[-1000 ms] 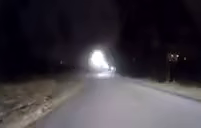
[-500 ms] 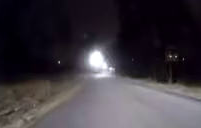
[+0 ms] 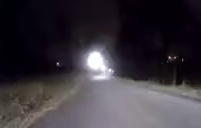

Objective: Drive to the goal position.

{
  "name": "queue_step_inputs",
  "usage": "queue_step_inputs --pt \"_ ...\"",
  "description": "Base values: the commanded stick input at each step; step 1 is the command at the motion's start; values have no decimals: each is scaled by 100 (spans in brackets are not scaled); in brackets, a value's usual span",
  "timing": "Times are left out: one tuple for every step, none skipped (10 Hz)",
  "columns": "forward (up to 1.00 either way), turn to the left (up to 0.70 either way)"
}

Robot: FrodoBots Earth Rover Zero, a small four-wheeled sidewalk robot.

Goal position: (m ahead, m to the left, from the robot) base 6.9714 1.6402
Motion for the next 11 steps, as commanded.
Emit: queue_step_inputs --pt "100 3" --pt "100 3" --pt "100 3" --pt "100 3" --pt "100 3" --pt "100 3" --pt "100 4" --pt "100 4" --pt "100 4" --pt "100 4" --pt "100 4"
